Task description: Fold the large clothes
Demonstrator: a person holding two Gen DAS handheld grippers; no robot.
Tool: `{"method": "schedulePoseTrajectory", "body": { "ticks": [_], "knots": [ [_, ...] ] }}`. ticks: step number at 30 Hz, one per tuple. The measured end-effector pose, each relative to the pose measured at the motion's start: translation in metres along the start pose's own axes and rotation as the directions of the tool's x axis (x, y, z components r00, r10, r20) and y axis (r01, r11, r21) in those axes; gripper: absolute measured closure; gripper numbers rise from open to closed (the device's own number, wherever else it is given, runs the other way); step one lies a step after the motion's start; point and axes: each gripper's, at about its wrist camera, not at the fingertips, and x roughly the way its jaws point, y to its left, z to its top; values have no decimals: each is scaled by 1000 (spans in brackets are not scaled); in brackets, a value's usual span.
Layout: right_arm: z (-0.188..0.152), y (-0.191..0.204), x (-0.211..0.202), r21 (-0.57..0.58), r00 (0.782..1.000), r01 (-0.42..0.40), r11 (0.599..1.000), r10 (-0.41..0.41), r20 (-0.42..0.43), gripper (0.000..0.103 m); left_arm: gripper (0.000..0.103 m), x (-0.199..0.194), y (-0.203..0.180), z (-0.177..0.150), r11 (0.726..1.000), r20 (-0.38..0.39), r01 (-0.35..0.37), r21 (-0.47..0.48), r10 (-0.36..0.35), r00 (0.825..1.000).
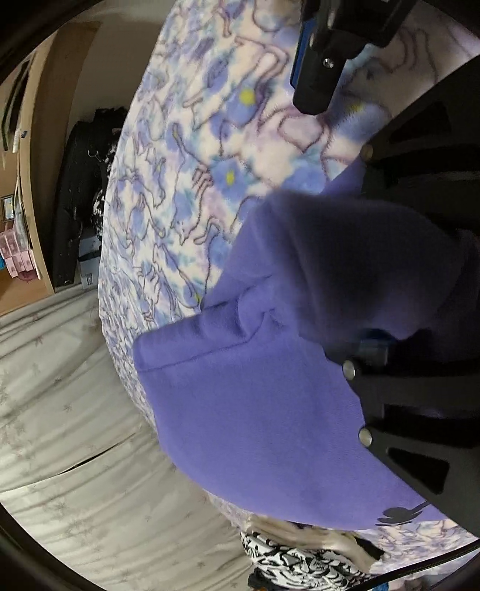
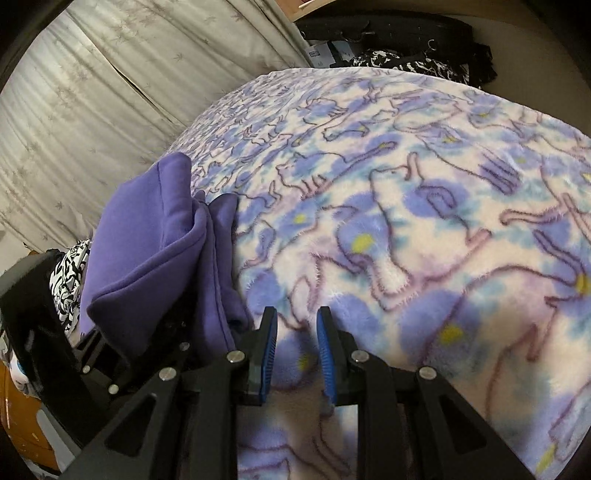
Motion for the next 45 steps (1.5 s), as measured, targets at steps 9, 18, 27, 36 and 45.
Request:
{"method": "schedulePoseTrajectory", "body": {
  "ticks": [9, 18, 27, 36, 45],
  "knots": [
    [2, 4, -11, -17, 1000, -9, 1000, 9, 17, 81, 25, -31, 25, 8, 980, 15, 193, -54, -193, 981],
    [15, 24, -30, -72, 998, -42, 997, 45, 35, 81, 22, -84, 63, 13, 951, 69, 270, -153, -262, 963],
    [48, 64, -37, -163, 978, -208, 965, 205, -33, 58, 19, -87, 174, -2, 925, 12, 114, -362, -118, 993],
    [83, 97, 27, -152, 904, -355, 923, 297, -307, 58, 19, -26, 241, -32, 875, -124, 102, -474, -180, 976],
    [75, 111, 91, -182, 860, -308, 934, 192, -473, 58, 10, 4, 245, -35, 817, -83, 258, -516, -348, 934]
  ]
}}
